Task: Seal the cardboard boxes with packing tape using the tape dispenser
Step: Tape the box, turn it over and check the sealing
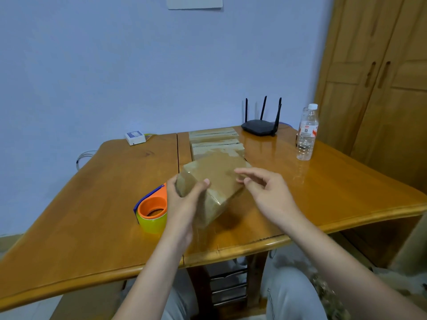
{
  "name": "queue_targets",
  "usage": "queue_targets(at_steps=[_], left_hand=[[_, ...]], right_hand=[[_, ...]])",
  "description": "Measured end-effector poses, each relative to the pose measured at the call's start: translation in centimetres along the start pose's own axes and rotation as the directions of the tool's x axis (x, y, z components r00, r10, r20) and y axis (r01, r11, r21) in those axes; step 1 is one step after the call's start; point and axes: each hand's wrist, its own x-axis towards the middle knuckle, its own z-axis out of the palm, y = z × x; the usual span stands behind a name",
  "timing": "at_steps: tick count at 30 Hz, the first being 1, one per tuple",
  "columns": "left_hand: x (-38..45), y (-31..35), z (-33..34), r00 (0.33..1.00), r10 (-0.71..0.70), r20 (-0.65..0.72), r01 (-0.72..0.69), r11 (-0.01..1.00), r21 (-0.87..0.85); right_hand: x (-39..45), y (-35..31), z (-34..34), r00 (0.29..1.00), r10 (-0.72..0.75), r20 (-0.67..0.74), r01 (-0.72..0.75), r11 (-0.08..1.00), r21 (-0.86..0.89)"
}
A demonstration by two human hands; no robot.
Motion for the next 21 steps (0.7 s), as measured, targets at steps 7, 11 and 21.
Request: queue_targets(at_steps=[7,11,21], left_hand=[[0.2,0.0,1.4,0.936,-0.342,-0.082,0.306,0.907,-0.290],[-0.2,-0.4,1.9,0.930,-0.368,0.012,0.352,0.878,-0.325],[2.4,1.5,-1.5,0.965,-0.203,0.167,0.238,0.944,-0.228]], right_hand=[[-3.0,1.2,3.4,0.981,-0.102,0.163,0.163,0.891,-0.423],[-2.3,2.5,4.0,0.976,-0.214,-0.030,0.188,0.911,-0.367],[0.3,1.8,-0.3,0.976,-0.197,-0.089,0.178,0.966,-0.187]])
